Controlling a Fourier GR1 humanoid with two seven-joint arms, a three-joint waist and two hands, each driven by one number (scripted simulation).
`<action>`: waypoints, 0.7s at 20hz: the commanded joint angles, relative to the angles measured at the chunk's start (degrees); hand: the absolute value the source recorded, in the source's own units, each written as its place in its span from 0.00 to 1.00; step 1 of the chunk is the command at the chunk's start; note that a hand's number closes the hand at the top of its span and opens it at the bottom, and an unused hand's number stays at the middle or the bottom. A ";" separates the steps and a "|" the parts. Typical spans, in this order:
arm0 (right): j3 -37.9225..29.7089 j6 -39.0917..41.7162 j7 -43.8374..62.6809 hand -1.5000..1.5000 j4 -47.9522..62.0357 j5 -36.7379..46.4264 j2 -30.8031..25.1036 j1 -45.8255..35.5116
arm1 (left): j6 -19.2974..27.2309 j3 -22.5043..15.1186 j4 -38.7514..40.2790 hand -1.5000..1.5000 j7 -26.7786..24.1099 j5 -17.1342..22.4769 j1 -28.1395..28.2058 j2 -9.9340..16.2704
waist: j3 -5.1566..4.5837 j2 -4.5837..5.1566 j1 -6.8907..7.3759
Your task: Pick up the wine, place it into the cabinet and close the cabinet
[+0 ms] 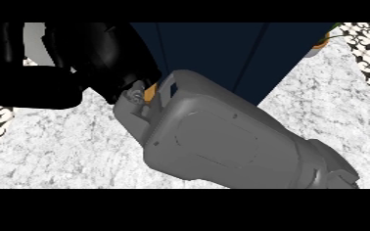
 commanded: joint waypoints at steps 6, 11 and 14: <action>-6.33 3.69 -14.99 1.00 24.09 -1.24 0.00 -2.12 | -3.12 4.96 3.44 1.00 2.07 3.03 -1.13 0.59 | 0.03 0.40 -0.60; -4.82 5.25 -19.03 1.00 26.71 -0.54 -3.33 2.24 | -2.12 5.91 2.15 1.00 2.73 3.79 -1.45 0.87 | 0.05 0.84 -0.55; -5.29 4.89 -20.53 1.00 27.70 0.07 -3.71 2.11 | -0.59 6.28 0.99 1.00 3.43 5.65 -2.66 0.98 | 0.08 1.06 -0.82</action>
